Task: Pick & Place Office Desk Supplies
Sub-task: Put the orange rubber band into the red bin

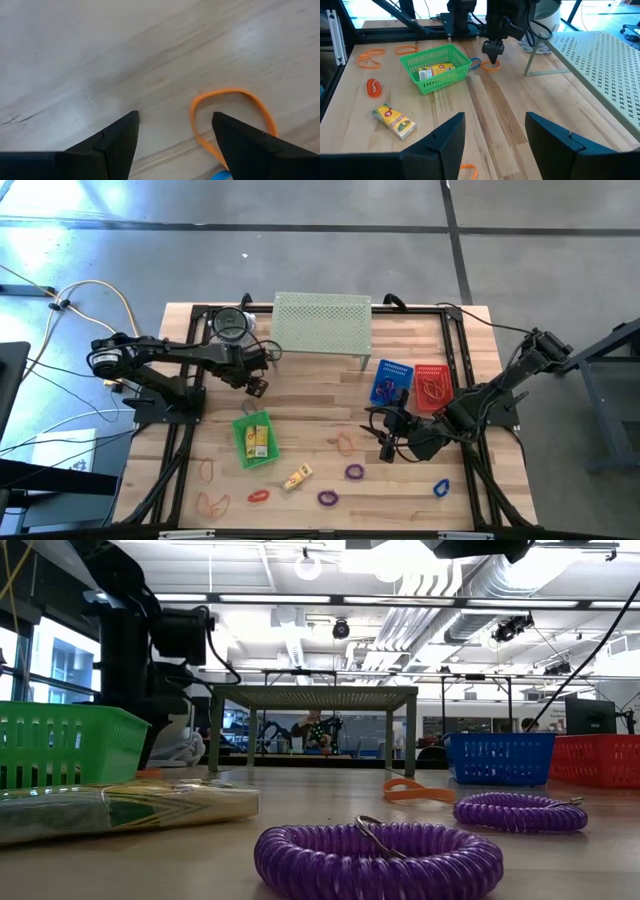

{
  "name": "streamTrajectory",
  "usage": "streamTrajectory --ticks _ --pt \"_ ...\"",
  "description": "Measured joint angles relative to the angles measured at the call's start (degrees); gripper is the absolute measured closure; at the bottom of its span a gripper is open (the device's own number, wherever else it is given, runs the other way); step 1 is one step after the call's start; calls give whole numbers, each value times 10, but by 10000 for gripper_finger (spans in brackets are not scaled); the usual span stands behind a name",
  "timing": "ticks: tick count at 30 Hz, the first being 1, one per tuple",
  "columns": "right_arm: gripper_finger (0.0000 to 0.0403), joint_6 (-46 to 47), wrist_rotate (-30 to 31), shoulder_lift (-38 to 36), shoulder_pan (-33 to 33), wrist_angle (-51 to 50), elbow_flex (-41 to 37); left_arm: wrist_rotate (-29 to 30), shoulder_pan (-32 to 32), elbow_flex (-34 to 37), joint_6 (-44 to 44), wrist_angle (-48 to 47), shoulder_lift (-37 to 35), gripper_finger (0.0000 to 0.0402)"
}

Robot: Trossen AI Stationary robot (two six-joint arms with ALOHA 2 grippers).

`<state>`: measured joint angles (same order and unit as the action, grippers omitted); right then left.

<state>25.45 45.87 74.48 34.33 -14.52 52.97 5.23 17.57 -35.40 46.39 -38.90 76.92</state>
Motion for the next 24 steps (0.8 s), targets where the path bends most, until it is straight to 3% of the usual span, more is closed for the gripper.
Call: streamTrajectory --ticks 7,17,24 --pt "206 -2 0 0 0 3 0 28 -32 -1 19 2 18 163" --pt "206 -2 0 0 0 2 0 -6 -14 -2 26 3 34 254" --pt "206 -2 0 0 0 2 0 -10 3 -1 20 0 35 296"
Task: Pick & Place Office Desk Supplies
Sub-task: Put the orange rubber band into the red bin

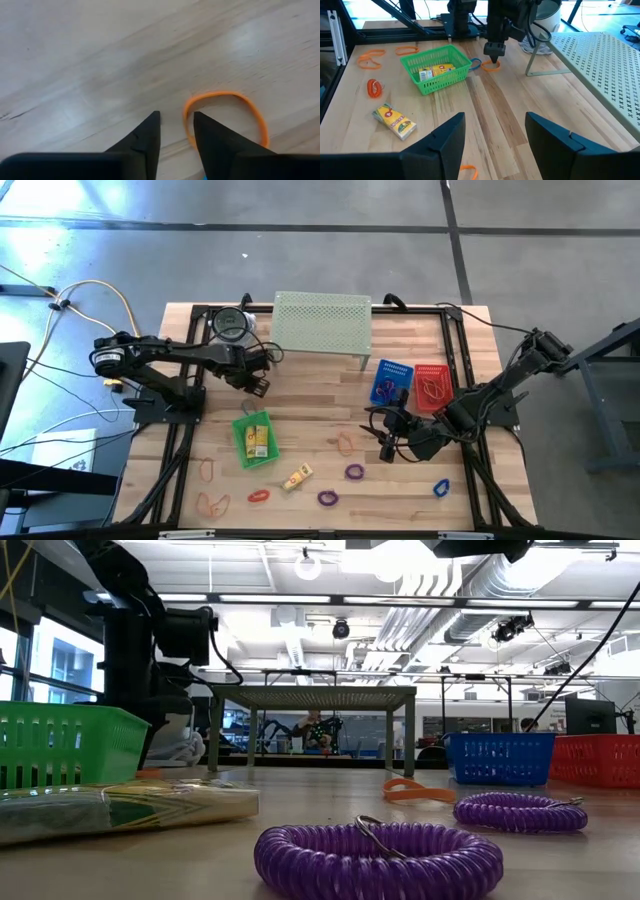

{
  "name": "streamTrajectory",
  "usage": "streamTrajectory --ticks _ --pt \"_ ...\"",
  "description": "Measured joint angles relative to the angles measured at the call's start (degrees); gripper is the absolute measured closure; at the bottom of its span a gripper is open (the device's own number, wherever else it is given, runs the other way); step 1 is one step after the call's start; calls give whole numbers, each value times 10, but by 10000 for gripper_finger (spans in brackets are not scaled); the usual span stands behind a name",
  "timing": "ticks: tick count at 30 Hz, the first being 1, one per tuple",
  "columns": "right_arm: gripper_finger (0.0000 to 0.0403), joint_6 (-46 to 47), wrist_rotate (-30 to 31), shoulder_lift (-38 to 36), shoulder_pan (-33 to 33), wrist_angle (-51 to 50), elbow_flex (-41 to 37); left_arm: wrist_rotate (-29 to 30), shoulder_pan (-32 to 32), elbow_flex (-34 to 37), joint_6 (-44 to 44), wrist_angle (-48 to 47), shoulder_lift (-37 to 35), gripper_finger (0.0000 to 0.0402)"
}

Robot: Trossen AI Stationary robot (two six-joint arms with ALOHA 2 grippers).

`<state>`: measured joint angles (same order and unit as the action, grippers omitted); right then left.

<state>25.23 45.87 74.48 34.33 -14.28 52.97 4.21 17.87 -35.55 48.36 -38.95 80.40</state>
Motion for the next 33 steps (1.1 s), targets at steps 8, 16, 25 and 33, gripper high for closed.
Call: streamTrajectory --ticks 8,16,25,33 --pt "206 0 0 0 0 0 0 4 -2 1 -5 0 0 341" --pt "206 0 0 0 0 0 0 16 -17 1 -45 2 1 398" --pt "206 0 0 0 0 -1 0 29 -40 -14 -53 -14 -28 401" --pt "206 0 0 0 0 -1 0 50 -68 -60 -46 -83 -108 401"
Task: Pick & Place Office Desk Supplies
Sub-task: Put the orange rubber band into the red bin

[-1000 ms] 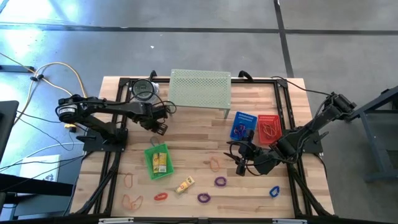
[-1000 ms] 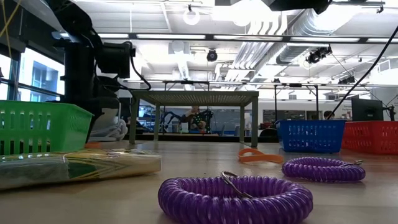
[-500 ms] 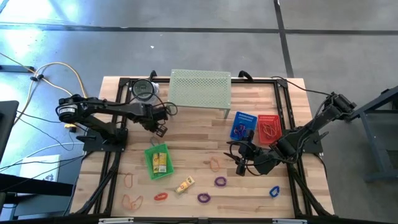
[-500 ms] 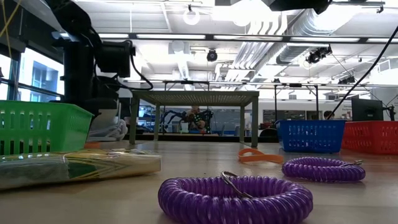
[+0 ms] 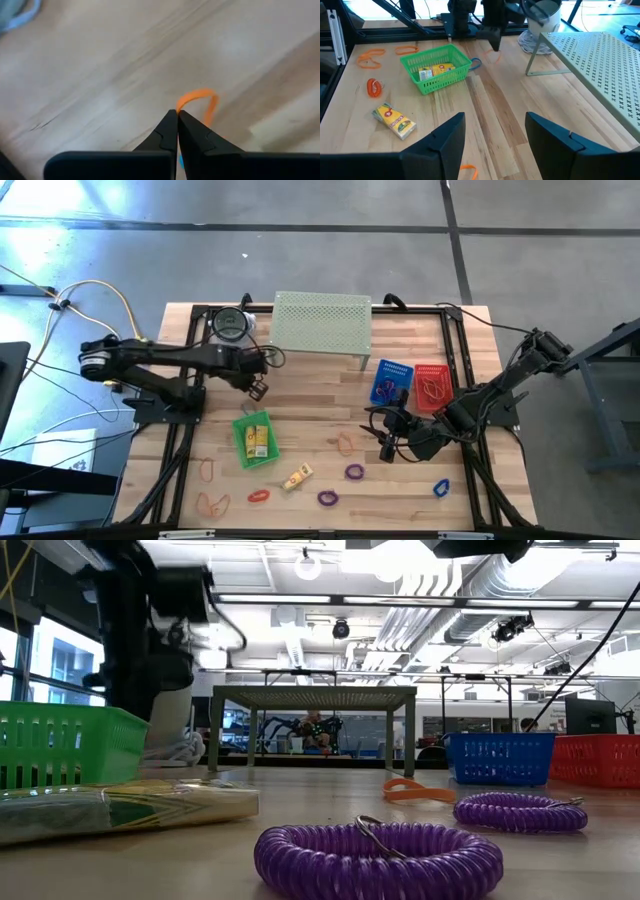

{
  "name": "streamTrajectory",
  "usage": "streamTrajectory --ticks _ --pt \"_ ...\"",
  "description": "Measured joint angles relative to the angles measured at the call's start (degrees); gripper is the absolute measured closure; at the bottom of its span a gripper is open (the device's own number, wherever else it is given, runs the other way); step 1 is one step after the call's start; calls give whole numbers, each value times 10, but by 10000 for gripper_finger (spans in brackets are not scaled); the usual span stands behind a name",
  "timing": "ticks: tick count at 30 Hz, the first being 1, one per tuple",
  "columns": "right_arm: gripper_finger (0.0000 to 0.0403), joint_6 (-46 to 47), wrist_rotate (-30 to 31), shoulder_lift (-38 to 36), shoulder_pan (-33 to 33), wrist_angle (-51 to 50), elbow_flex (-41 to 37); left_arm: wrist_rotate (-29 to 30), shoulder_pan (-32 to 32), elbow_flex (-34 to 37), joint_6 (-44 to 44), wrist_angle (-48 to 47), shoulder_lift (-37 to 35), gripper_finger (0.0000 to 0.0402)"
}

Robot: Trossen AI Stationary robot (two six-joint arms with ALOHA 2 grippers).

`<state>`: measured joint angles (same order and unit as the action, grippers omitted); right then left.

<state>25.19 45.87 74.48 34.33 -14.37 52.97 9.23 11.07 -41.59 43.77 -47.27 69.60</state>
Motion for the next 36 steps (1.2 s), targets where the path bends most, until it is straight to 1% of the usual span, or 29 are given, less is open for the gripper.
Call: streamTrajectory --ticks 3,5,8,10,12,15,20,23,25,28,30,32,34,36 --pt "206 -2 1 0 0 0 0 11 -20 -18 11 -27 -34 401" --pt "206 -9 4 0 0 1 0 25 -37 -33 11 -26 -59 401" --pt "206 -14 4 0 0 8 0 54 -63 -58 11 -24 -90 401" --pt "206 -19 5 0 0 17 0 84 -83 -72 7 -19 -105 401" --pt "206 -39 6 0 -5 35 0 117 -109 -81 -16 18 -116 401" --pt "206 -59 6 0 -20 73 0 144 -153 -81 -74 126 -118 401" --pt "206 -74 5 0 -60 133 0 164 -216 -81 -188 328 -80 401" --pt "206 -54 -3 8 -85 149 0 165 -242 -81 -248 430 -42 401" --pt "206 -32 -28 18 -99 155 0 165 -254 -81 -281 485 -14 401" --pt "206 -7 -93 44 -113 172 0 165 -261 -81 -305 537 24 401" --pt "206 -1 -117 68 -117 190 0 170 -260 -81 -303 550 42 401" --pt "207 -1 -119 93 -118 208 0 183 -260 -81 -300 553 56 401" --pt "210 -3 -107 116 -123 227 0 196 -260 -81 -293 554 65 401" --pt "216 -1 -99 136 -127 233 0 197 -260 -81 -284 560 70 401"
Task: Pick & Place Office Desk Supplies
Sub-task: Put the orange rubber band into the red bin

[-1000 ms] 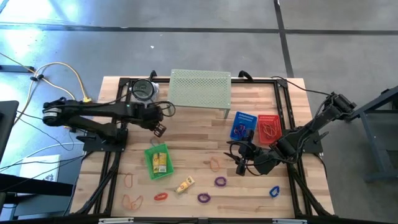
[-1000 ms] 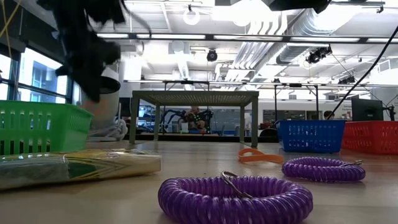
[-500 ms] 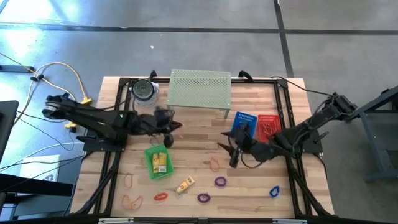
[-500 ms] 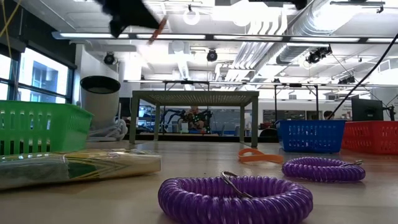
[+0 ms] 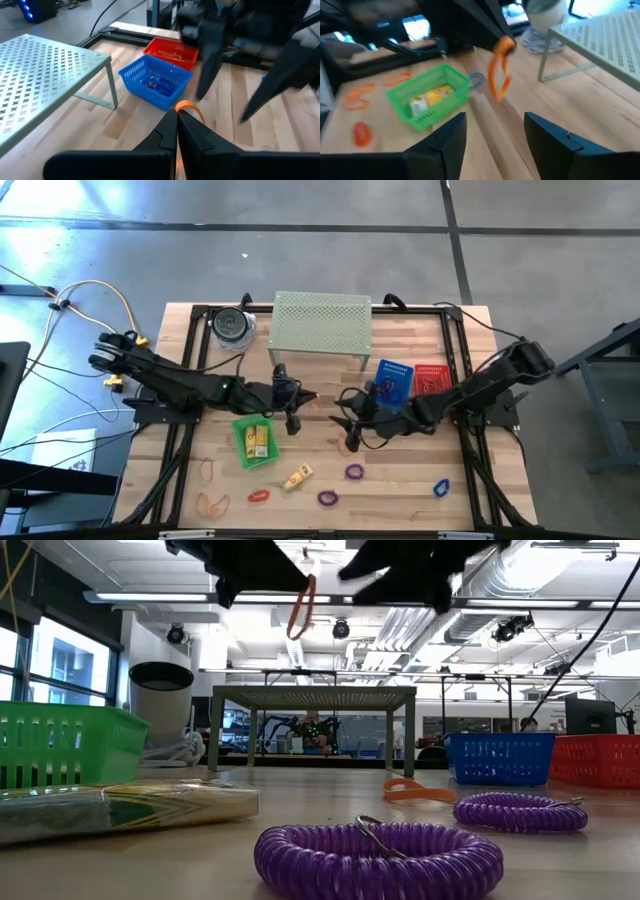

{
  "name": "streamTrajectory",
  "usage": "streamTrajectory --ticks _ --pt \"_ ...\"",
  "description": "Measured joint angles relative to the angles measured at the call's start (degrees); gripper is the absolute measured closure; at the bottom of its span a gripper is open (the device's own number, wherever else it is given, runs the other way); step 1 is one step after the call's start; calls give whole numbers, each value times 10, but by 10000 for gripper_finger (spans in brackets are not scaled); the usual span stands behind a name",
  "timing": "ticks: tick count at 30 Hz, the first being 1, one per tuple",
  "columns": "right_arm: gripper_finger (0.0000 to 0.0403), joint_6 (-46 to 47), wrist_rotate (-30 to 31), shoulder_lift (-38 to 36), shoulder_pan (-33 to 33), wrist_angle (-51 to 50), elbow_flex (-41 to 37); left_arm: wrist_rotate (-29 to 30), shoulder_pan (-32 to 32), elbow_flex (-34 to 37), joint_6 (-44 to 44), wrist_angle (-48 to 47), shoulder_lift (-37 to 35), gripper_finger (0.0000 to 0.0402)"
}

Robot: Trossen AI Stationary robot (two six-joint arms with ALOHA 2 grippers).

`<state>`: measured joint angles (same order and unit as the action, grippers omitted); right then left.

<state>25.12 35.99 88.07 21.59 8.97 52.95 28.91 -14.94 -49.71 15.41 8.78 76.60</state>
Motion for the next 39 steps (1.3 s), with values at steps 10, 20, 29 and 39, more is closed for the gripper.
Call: streamTrajectory --ticks 10,20,29,39 --pt "247 -65 -21 42 -34 113 0 0 10 0 -25 4 0 401" --pt "251 -101 -63 42 -41 149 0 -1 21 0 -46 -8 0 401" --pt "210 -94 -77 47 -69 144 0 -1 21 0 -39 -9 0 401" --pt "211 -74 -141 58 -89 149 0 -2 21 0 -38 -8 0 401"
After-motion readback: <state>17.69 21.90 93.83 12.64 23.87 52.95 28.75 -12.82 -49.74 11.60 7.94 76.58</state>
